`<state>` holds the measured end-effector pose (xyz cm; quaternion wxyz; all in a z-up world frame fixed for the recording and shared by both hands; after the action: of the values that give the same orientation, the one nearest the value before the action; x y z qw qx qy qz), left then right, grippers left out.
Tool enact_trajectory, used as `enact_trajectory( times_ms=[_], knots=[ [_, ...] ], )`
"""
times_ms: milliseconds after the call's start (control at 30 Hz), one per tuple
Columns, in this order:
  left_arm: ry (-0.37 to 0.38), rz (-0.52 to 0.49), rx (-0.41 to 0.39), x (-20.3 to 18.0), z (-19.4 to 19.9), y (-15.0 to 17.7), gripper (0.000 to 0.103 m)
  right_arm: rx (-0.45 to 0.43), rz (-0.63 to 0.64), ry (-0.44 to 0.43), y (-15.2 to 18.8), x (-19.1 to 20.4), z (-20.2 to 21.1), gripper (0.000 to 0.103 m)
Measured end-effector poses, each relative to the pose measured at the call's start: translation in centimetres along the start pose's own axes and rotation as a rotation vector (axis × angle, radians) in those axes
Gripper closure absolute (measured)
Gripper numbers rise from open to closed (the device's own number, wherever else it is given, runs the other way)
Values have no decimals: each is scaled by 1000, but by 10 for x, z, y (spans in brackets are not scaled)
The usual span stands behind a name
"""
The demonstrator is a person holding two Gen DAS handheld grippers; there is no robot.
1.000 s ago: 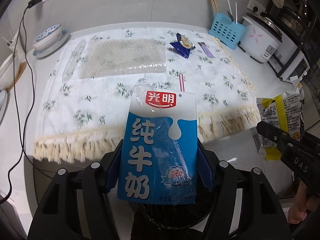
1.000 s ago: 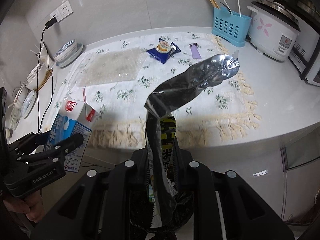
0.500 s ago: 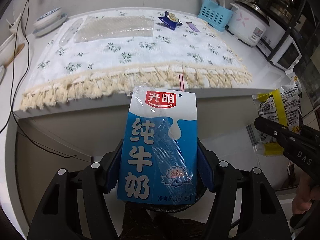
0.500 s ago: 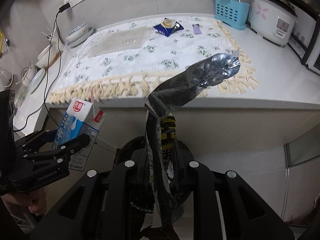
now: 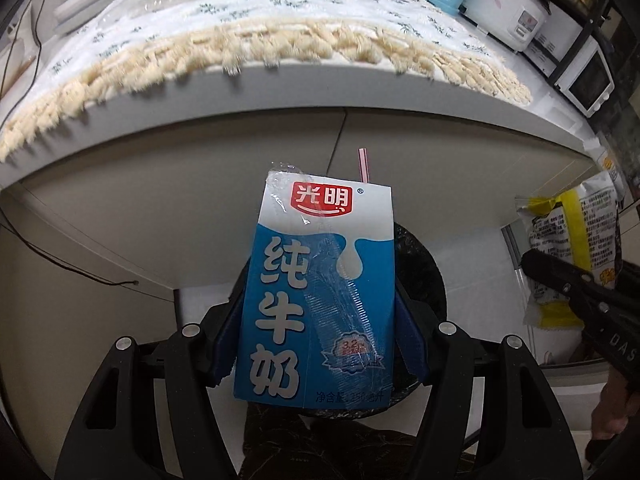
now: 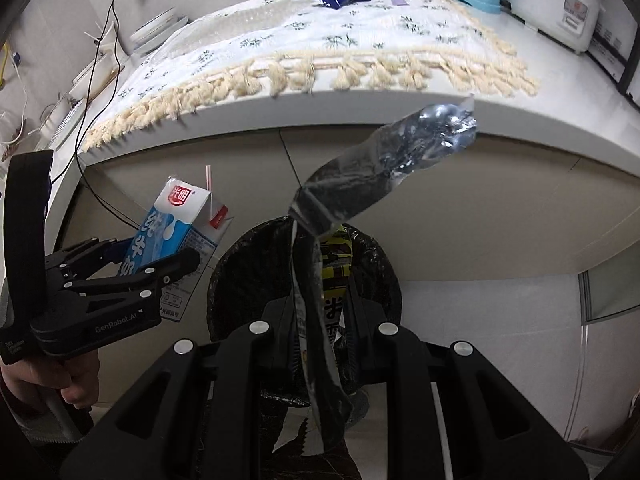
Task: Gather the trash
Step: 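Carry the snack packet and milk carton down to the trash bin with both tools, then open the left gripper to drop the milk carton into the bin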
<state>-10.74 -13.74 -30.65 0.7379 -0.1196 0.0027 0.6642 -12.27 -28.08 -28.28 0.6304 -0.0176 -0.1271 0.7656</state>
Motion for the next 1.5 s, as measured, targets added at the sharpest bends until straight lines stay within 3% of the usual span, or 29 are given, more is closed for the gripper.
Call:
enact_trajectory(
  times_ms=[667,1000,1067,1100,1133,1200,1333,1500],
  knots=[
    [-29,-54,82,-21,-87,-5,39,46,-47,34,11,-23,-29,86],
    [-20,-102,115,-29,-102,-7,38,72,-61,69,10,-24,-31,86],
    [-11,-95,108,-28,-98,-8,37,75,-59,70,10,-23,-32,86],
    [-14,-89,97,-26,-94,-9,32,74,-59,71,11,-23,-34,86],
    [-13,-83,87,-21,-91,-9,21,74,-59,72,11,-22,-35,86],
    [-18,-59,63,-13,-82,-11,13,76,-56,67,6,-18,-39,86],
    [4,-15,73,3,-73,-9,6,79,-37,63,10,-15,-46,86],
    [-6,18,56,16,-59,-4,6,89,-18,48,9,-6,-58,86]
  ],
)
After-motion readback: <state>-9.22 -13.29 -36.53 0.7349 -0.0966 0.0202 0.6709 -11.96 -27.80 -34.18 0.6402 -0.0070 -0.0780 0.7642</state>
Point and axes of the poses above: each gripper's, at about its wrist camera, not at the fingertips, and z roughly against the way its jaws point, x to its left, y to its underside, the point moved 7 cm from there along -z, roughly the way its jaws point, and after that the axes turned 14 degrees about x, right-handed, at the moved point
